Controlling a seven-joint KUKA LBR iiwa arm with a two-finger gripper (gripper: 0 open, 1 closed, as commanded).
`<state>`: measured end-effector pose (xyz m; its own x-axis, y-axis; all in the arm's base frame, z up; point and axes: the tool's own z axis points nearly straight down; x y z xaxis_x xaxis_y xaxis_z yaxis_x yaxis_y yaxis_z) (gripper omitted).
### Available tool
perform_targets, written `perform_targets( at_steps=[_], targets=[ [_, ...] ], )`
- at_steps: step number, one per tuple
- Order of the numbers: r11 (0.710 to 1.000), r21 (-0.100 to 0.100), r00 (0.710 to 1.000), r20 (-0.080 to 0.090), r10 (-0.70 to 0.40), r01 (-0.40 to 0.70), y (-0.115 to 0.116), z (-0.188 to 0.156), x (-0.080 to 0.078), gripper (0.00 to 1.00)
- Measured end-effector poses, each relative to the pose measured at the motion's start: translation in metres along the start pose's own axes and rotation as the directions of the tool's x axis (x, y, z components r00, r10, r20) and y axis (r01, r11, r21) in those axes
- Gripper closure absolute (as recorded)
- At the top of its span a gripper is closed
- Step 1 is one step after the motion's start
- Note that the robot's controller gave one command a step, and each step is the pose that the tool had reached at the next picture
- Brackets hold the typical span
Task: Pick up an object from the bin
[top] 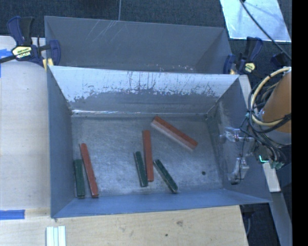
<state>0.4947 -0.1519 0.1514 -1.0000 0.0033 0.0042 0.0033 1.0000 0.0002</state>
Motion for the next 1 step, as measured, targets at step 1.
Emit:
perform_targets(
  at_steps=[1],
  targets=[
    [0.992,0.002,0.992,0.013,-0.123,0.123,0.0380,0.0107,-0.1251,0.00]
  ],
)
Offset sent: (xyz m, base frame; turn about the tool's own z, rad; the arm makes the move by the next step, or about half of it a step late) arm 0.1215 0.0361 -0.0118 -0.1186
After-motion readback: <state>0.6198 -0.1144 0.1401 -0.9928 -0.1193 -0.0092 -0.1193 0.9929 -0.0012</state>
